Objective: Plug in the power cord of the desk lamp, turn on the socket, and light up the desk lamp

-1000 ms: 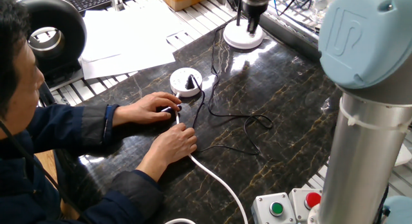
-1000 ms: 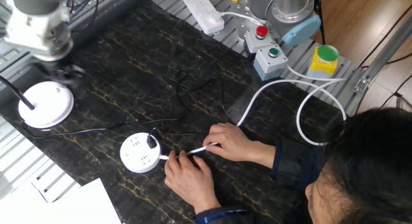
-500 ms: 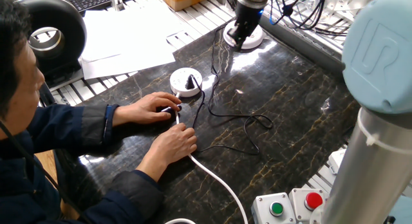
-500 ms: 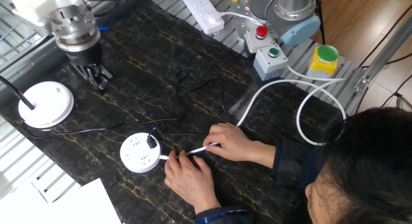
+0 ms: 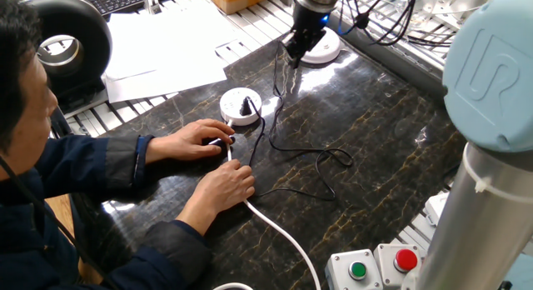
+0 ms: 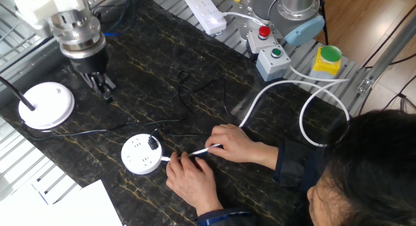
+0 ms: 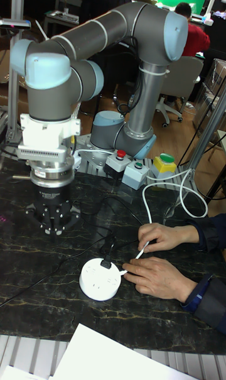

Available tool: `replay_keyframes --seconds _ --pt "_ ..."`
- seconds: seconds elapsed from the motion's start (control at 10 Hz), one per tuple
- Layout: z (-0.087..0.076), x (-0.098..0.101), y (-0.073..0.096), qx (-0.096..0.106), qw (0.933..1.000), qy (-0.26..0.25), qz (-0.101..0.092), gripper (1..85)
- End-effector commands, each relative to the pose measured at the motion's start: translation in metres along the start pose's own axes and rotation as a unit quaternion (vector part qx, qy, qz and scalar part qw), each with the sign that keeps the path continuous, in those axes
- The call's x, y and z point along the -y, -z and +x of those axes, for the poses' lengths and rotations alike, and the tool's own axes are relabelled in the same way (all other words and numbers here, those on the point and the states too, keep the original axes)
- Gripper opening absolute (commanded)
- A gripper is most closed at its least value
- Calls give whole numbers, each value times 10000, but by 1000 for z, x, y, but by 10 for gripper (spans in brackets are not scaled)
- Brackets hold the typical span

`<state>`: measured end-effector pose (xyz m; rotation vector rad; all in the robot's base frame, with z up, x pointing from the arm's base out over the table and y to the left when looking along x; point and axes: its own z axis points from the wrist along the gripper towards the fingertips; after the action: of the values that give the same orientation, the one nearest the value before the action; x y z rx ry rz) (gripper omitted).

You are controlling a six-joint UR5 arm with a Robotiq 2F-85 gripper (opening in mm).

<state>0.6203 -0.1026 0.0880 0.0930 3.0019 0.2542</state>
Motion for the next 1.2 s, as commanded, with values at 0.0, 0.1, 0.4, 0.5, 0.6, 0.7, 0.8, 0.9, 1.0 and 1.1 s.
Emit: replay_keyframes --seconds 0.0,0.1,0.4,0.5,0.6,0.7,0.8,0.9,1.0,1.1 --pt "-14 5 -6 83 9997 114 181 10" --pt "-20 10 -6 187 9989 324 278 10" --pt "-41 20 -3 567 9960 500 485 10" --pt "-26 17 -5 289 9974 510 416 10" --pt "5 10 30 18 9980 538 329 10" --pt "43 -4 74 -237 9983 405 333 10" --pt "79 -34 107 -368 9989 -20 290 10" --pt "94 -63 120 -295 9982 -452 254 10" --pt "93 -93 108 -142 9961 -867 -8 10" --pt "84 -102 91 -70 9941 -1078 -1 10"
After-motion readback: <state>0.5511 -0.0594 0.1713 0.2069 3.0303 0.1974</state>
